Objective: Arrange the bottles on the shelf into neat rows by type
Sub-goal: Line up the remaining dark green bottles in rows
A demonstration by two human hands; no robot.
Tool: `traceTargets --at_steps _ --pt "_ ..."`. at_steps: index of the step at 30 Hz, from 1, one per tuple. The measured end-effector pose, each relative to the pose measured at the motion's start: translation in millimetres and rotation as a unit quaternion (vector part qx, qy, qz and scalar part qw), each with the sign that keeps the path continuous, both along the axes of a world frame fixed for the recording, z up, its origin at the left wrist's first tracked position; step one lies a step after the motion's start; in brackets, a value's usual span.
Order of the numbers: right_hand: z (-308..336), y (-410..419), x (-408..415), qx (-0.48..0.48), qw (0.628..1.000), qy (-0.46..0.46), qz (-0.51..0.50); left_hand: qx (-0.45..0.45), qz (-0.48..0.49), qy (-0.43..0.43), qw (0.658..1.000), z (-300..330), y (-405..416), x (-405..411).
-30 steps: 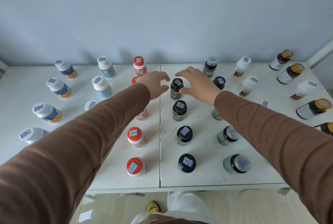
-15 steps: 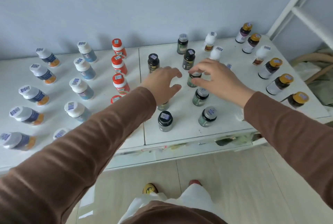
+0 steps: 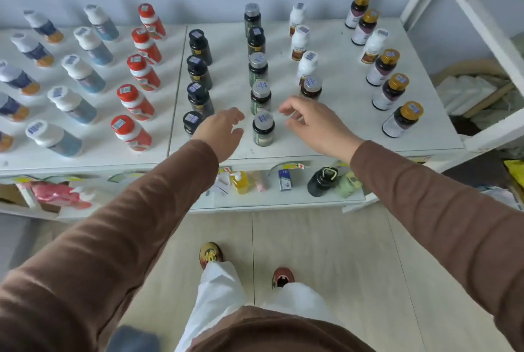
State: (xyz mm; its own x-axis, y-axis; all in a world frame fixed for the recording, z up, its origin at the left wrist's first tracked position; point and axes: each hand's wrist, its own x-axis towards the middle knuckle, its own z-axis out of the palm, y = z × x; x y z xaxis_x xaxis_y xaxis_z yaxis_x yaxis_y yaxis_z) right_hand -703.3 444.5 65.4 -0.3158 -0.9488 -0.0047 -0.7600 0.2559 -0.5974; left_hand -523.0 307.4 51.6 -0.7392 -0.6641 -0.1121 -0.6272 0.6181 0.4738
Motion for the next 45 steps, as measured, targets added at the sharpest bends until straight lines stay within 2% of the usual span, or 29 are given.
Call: traceTargets --at_steps 4,11,15,19,22,28,35,41,43,45 --pt "-27 11 9 0.033 0.999 0.013 0.012 0.018 0.042 -0.035 0.998 -32 18 10" --pt "-79 45 14 0.042 0.99 0.135 0.029 -0.034 0.022 -0.024 0.999 -72 58 13" --pt "-105 57 8 0.007 0.979 0.201 0.015 -0.086 0.036 0.009 0.996 -94 71 6" --pt "-119 58 4 -0.042 0.974 0.221 -0.007 -0.157 0.07 0.025 0.985 -106 74 -2" --pt "-126 58 3 -0.073 0.973 0.218 -0.015 -0.174 0.097 0.042 0.979 -111 75 -6" --pt "-133 57 1 -0.102 0.967 0.232 -0.015 -0.178 0.108 0.059 0.976 -116 72 -8" --pt "-127 55 1 -0.086 0.963 0.255 -0.007 -0.177 0.101 0.044 0.978 -112 72 -8" --pt "-87 43 3 0.044 0.961 0.27 0.041 -0.087 0.039 0.03 0.995 -92 54 1" --pt "-66 30 1 0.036 0.965 0.255 0.05 -0.061 0.043 0.027 0.997 -82 45 3" --pt "-46 11 -1 -0.014 0.971 0.232 0.047 -0.049 0.075 0.033 0.995 -73 38 1"
